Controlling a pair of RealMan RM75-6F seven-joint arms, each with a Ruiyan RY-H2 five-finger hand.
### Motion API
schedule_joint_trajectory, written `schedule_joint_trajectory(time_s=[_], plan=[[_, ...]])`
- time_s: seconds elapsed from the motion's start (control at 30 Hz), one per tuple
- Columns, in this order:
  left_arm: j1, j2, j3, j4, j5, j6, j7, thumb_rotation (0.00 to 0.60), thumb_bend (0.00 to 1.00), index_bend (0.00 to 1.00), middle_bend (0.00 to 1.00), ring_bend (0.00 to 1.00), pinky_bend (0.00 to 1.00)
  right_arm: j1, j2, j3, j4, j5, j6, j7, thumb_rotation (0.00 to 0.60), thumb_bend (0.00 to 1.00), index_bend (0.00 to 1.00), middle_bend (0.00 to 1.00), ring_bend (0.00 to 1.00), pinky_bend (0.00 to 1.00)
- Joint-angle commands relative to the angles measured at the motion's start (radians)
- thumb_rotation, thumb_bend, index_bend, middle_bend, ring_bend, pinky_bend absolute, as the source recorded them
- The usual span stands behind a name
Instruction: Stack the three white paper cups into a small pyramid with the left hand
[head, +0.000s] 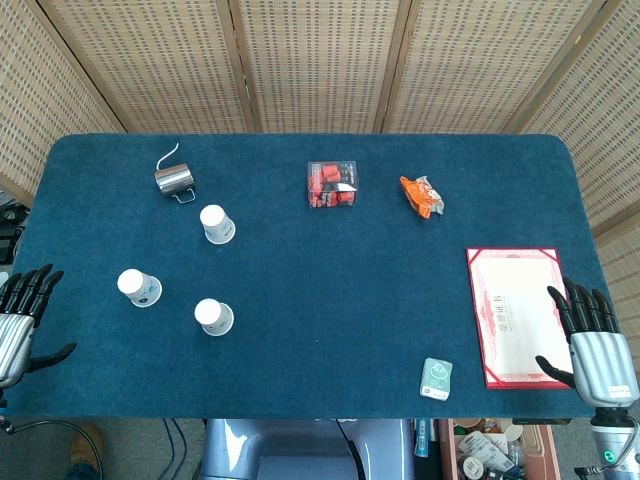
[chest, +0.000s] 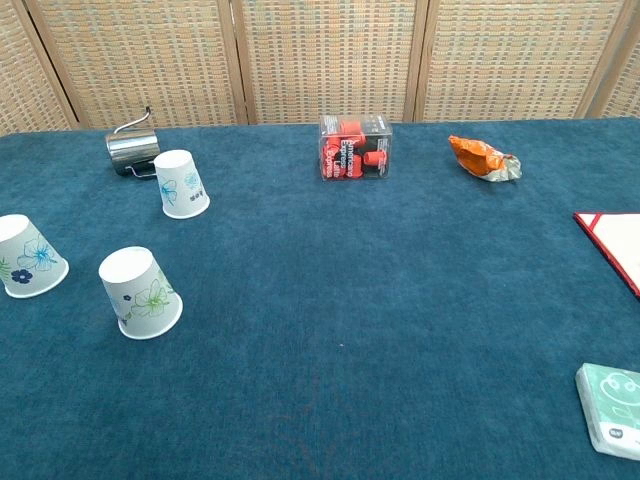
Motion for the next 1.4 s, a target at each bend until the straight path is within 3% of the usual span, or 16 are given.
schedule_joint_trajectory(time_s=[0.03,0.33,0.43,0.67,0.87,1.0,1.1,1.2,1.4], plan=[[0.0,0.0,0.0,0.002,-0.002,0.0,-0.003,0.6,0.18,0.0,0.0,0.0,0.0,0.001,0.0,0.0,-0.001,0.001,-0.002,-0.001,0.6,0.0,0.0,0.0,0.0,0.0],[-0.011,-0.003,-0.005,0.015,-0.021,-0.03,-0.016,0.6,0.18,0.0,0.0,0.0,0.0,0.006,-0.001,0.001,-0.003,0.002,-0.012,-0.003,0.6,0.0,0.0,0.0,0.0,0.0],[-0.047,-0.02,-0.013,0.048,-0.045,-0.099,-0.037,0.6,0.18,0.0,0.0,0.0,0.0,0.007,0.0,0.003,-0.002,0.009,-0.017,-0.002,0.6,0.0,0.0,0.0,0.0,0.0],[-0.192,-0.107,-0.056,0.193,-0.141,-0.371,-0.139,0.6,0.19,0.0,0.0,0.0,0.0,0.005,0.001,0.005,0.002,0.026,-0.024,0.002,0.6,0.0,0.0,0.0,0.0,0.0],[-0.253,-0.165,-0.073,0.271,-0.144,-0.422,-0.131,0.6,0.19,0.0,0.0,0.0,0.0,0.008,-0.004,0.008,0.006,0.037,-0.034,-0.006,0.6,0.0,0.0,0.0,0.0,0.0],[-0.279,-0.189,-0.074,0.292,-0.143,-0.439,-0.095,0.6,0.19,0.0,0.03,0.07,0.1,0.007,-0.005,0.01,0.008,0.045,-0.037,-0.007,0.6,0.0,0.0,0.0,0.0,0.0],[-0.295,-0.198,-0.068,0.296,-0.151,-0.465,-0.061,0.6,0.19,0.05,0.12,0.17,0.22,0.006,-0.005,0.011,0.01,0.049,-0.036,-0.005,0.6,0.0,0.0,0.0,0.0,0.0],[-0.302,-0.205,-0.069,0.294,-0.169,-0.476,-0.029,0.6,0.19,0.12,0.17,0.22,0.26,0.005,-0.004,0.012,0.01,0.052,-0.035,-0.004,0.6,0.0,0.0,0.0,0.0,0.0],[-0.317,-0.252,-0.081,0.339,-0.192,-0.472,0.008,0.6,0.19,0.15,0.2,0.23,0.28,0.006,-0.005,0.012,0.014,0.057,-0.041,-0.001,0.6,0.0,0.0,0.0,0.0,0.0]])
